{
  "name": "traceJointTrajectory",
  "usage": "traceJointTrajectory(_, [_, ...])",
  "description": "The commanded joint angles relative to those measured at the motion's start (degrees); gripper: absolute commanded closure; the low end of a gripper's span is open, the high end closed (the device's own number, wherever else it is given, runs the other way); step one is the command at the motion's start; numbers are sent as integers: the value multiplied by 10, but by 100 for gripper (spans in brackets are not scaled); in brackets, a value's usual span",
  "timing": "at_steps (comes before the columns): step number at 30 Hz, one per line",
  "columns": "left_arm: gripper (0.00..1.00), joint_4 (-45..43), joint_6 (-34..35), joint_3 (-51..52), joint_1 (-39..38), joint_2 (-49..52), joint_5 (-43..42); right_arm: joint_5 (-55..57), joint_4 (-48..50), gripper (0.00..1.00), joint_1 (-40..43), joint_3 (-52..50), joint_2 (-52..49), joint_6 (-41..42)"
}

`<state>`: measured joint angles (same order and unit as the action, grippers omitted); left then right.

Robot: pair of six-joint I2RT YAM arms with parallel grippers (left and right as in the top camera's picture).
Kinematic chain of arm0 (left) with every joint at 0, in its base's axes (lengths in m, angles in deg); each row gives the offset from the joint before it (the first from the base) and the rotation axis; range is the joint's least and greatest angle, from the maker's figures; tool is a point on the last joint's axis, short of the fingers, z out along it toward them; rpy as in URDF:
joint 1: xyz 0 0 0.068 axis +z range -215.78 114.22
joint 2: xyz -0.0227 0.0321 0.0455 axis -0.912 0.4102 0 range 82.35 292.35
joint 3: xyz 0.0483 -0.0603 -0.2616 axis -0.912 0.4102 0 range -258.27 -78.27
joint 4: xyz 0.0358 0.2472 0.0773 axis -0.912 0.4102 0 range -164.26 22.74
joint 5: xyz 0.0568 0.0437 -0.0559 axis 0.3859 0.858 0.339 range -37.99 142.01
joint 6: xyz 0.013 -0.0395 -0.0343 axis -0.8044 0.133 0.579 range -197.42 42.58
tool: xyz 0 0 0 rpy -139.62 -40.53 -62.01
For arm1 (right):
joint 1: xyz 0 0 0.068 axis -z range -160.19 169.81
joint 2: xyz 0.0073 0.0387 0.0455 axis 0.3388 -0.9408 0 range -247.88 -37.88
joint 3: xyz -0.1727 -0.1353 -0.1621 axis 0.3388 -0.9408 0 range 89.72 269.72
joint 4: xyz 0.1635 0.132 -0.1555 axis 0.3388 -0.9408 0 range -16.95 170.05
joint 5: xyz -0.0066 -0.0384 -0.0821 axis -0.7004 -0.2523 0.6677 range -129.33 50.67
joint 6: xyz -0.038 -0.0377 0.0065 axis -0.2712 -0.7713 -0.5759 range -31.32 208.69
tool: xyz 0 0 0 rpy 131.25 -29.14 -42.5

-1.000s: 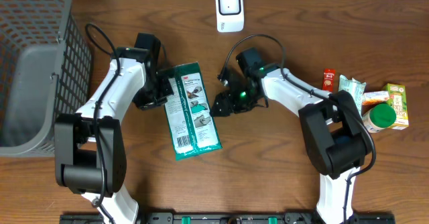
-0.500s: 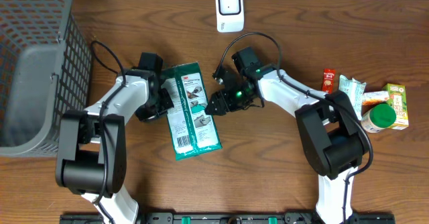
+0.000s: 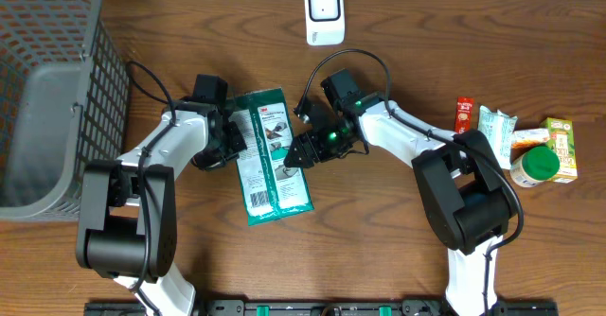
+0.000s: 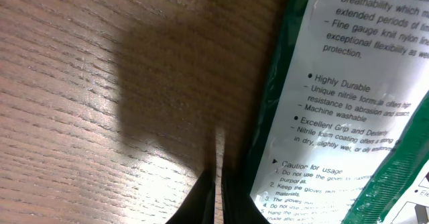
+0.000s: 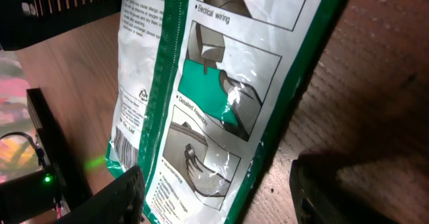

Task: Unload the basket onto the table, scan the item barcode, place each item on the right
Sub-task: 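Grasp the gloves pack with both grippers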

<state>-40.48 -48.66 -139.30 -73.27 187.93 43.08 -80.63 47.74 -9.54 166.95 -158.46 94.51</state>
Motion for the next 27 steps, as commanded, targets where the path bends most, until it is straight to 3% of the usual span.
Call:
traceJointTrajectory(1, [92,2,7,24,0,19,-12,-12,0,35,-5,-8,-12,-3])
traceJointTrajectory(21, [90,-14,7,24,-30,19,-10,-12,38,36,-35,-12,-13,32])
traceJointTrajectory(27, [87,-18,7,24,-45,19,-9,-20,38,42,-50,-12,-13,36])
